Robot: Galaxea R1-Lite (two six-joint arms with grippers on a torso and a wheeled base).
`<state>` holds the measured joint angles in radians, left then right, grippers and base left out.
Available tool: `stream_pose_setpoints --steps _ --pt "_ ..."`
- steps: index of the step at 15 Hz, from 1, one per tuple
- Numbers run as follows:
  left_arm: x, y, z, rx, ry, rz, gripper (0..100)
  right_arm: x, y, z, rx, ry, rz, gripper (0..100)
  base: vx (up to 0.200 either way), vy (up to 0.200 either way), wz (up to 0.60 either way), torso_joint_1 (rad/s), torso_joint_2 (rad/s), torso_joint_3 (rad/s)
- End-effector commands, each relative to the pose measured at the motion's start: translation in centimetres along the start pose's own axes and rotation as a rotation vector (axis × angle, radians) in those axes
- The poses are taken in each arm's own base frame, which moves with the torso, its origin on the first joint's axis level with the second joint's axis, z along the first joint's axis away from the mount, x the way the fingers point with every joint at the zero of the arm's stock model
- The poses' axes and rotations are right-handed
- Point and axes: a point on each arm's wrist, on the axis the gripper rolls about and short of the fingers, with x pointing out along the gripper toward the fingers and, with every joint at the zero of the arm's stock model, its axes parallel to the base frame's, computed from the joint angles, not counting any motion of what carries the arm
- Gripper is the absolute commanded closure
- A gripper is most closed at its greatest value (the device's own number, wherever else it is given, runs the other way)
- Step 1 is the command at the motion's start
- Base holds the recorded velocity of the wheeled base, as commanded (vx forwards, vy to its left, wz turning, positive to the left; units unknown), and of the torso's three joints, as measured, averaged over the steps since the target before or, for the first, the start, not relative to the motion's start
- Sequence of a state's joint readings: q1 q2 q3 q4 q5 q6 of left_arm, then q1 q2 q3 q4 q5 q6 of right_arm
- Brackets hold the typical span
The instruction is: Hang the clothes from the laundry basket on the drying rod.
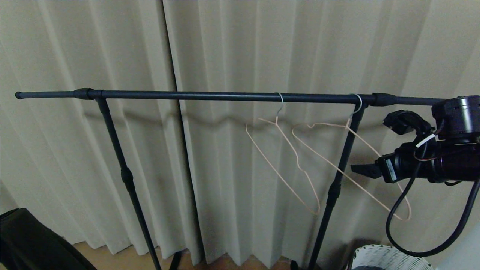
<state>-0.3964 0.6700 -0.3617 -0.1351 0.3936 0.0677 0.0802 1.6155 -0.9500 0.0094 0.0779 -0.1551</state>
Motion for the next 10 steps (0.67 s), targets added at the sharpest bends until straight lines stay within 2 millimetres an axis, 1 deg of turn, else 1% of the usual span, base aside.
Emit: stream_pose_setpoints --steps 1,3,4,7,10 --pt "0.01 -0.03 -0.03 0.001 0.001 -0.003 100 0.64 0.02 -0.26 0.001 0.021 0.005 0 0.000 0.000 0.00 0.000 0.00 0.000" --pt "-0.03 -0.01 0.01 0.001 -0.002 -0.003 100 0.73 0.01 -0.25 0.001 0.023 0.005 0 0.000 0.000 0.00 0.000 0.00 0.000" --pt "-0.02 -0.02 -0.03 0.001 0.000 -0.003 100 0.87 0.01 -0.30 0.002 0.027 0.005 100 0.000 0.000 0.00 0.000 0.00 0.000" --pt "-0.02 -0.02 -0.03 0.001 0.000 -0.003 100 1.21 -0.10 -0.40 0.004 0.036 -0.002 100 0.000 0.000 0.00 0.000 0.00 0.000" --pt "-0.06 0.00 0.01 0.001 -0.003 -0.003 100 0.87 -0.09 -0.33 0.004 0.030 -0.006 100 0.000 0.000 0.00 0.000 0.00 0.000"
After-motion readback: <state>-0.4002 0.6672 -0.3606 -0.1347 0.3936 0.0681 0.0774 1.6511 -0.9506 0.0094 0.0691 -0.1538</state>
